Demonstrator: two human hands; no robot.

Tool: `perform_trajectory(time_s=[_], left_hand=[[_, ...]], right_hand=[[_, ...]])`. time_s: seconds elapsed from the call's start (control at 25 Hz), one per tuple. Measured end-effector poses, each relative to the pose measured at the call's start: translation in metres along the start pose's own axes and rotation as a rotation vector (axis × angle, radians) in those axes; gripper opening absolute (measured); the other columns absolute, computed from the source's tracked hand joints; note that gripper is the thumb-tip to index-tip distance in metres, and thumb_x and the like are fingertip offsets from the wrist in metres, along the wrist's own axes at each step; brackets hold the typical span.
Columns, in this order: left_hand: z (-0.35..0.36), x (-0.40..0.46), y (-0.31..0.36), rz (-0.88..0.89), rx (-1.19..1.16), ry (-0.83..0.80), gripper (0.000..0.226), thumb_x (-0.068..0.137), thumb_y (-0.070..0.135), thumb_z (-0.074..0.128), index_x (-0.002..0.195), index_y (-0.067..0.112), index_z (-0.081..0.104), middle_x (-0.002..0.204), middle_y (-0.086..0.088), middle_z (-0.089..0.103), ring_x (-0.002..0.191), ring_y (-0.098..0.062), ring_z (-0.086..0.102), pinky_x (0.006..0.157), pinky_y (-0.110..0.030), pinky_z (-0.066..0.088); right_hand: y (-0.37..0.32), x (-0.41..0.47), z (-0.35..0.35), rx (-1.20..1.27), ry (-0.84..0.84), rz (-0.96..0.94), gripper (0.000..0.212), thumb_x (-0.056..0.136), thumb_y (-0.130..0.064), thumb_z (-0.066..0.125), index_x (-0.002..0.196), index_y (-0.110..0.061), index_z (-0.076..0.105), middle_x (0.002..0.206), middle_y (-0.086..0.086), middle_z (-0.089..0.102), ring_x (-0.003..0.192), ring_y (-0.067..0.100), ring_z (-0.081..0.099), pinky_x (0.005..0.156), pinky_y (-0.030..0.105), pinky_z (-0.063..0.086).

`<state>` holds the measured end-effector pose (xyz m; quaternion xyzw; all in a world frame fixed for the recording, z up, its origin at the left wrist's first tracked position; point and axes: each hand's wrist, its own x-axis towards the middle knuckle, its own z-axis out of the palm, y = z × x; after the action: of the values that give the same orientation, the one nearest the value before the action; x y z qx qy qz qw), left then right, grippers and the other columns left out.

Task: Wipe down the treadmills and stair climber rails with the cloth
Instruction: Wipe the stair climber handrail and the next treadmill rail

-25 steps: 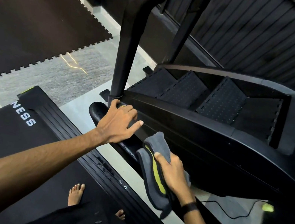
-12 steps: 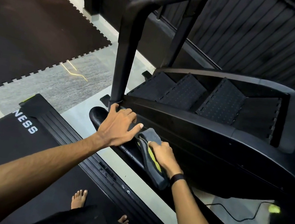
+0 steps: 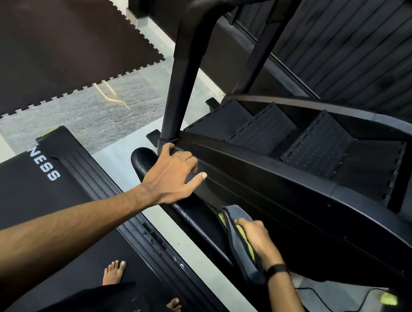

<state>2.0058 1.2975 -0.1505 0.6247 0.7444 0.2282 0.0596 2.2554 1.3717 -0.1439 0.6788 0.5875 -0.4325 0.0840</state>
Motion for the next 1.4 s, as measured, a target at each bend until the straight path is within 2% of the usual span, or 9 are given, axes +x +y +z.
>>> perform_trajectory(time_s=[0.12, 0.24, 0.48, 0.56, 0.72, 0.92, 1.08, 1.24, 1.4], left_hand=[[-0.001, 0.000, 0.001, -0.002, 0.003, -0.016, 0.042, 0.096, 0.056, 0.030, 0.079, 0.023, 0.049, 0.082, 0.006, 0.054, 0.082, -0.017, 0.058, 0.107, -0.048, 0.025], [-0.001, -0.003, 0.000, -0.012, 0.004, 0.000, 0.043, 0.096, 0.056, 0.029, 0.079, 0.023, 0.049, 0.081, 0.006, 0.054, 0.080, -0.019, 0.058, 0.106, -0.049, 0.026], [0.001, -0.004, -0.002, 0.005, -0.002, 0.013, 0.043, 0.096, 0.057, 0.028, 0.080, 0.023, 0.047, 0.080, 0.005, 0.052, 0.079, -0.021, 0.059, 0.106, -0.050, 0.027], [0.003, -0.003, -0.002, 0.001, -0.021, 0.021, 0.044, 0.096, 0.057, 0.030, 0.080, 0.021, 0.050, 0.081, 0.003, 0.057, 0.079, -0.022, 0.059, 0.107, -0.052, 0.027], [0.004, -0.001, -0.003, -0.024, -0.039, 0.048, 0.042, 0.098, 0.053, 0.033, 0.078, 0.021, 0.051, 0.079, 0.004, 0.056, 0.076, -0.018, 0.055, 0.109, -0.050, 0.026], [0.003, -0.002, -0.001, -0.017, -0.060, 0.057, 0.041, 0.100, 0.051, 0.035, 0.076, 0.021, 0.049, 0.076, 0.005, 0.055, 0.073, -0.016, 0.052, 0.108, -0.049, 0.027], [0.002, -0.003, -0.001, -0.025, -0.075, 0.056, 0.040, 0.098, 0.052, 0.034, 0.078, 0.022, 0.050, 0.078, 0.005, 0.054, 0.077, -0.018, 0.055, 0.107, -0.049, 0.027], [-0.006, 0.003, -0.013, -0.070, -0.123, 0.155, 0.039, 0.096, 0.053, 0.033, 0.089, 0.021, 0.054, 0.084, 0.004, 0.058, 0.083, -0.020, 0.057, 0.103, -0.048, 0.024], [-0.021, 0.018, -0.044, -0.204, -0.096, 0.167, 0.039, 0.098, 0.052, 0.032, 0.096, 0.020, 0.055, 0.091, 0.001, 0.059, 0.087, -0.022, 0.058, 0.108, -0.054, 0.023]], right_hand=[[-0.043, 0.018, 0.024, 0.020, -0.046, -0.049, 0.054, 0.084, -0.039, 0.056, 0.124, -0.002, 0.063, 0.127, 0.018, 0.066, 0.116, 0.034, 0.063, 0.096, 0.042, 0.050], [-0.065, 0.003, 0.046, 0.011, 0.066, -0.190, 0.051, 0.084, -0.047, 0.053, 0.120, -0.013, 0.065, 0.119, 0.012, 0.069, 0.110, 0.035, 0.063, 0.095, 0.043, 0.051], [0.001, -0.050, 0.031, -0.056, 0.171, -0.432, 0.056, 0.078, -0.067, 0.044, 0.118, -0.033, 0.061, 0.097, -0.012, 0.071, 0.091, 0.013, 0.065, 0.078, 0.031, 0.050], [0.030, -0.045, 0.013, -0.066, 0.179, -0.360, 0.051, 0.076, -0.069, 0.046, 0.112, -0.036, 0.063, 0.092, -0.013, 0.071, 0.086, 0.012, 0.065, 0.072, 0.030, 0.048], [0.048, -0.014, -0.018, 0.022, 0.090, -0.066, 0.049, 0.065, -0.065, 0.057, 0.088, -0.023, 0.071, 0.087, -0.001, 0.074, 0.084, 0.021, 0.069, 0.081, 0.042, 0.054], [-0.022, 0.029, 0.015, 0.008, -0.073, -0.074, 0.035, 0.087, -0.029, 0.058, 0.103, -0.001, 0.071, 0.107, 0.014, 0.073, 0.099, 0.027, 0.068, 0.093, 0.048, 0.051], [-0.066, 0.002, 0.048, -0.004, 0.074, -0.236, 0.054, 0.081, -0.050, 0.055, 0.117, -0.013, 0.068, 0.116, 0.012, 0.071, 0.108, 0.034, 0.064, 0.095, 0.044, 0.051], [-0.018, -0.048, 0.040, -0.083, 0.200, -0.391, 0.064, 0.077, -0.068, 0.042, 0.120, -0.026, 0.064, 0.101, 0.001, 0.073, 0.099, 0.025, 0.067, 0.080, 0.034, 0.051], [0.035, -0.042, 0.006, -0.098, 0.204, -0.208, 0.058, 0.073, -0.074, 0.044, 0.102, -0.028, 0.066, 0.091, 0.000, 0.073, 0.088, 0.025, 0.068, 0.075, 0.036, 0.051]])
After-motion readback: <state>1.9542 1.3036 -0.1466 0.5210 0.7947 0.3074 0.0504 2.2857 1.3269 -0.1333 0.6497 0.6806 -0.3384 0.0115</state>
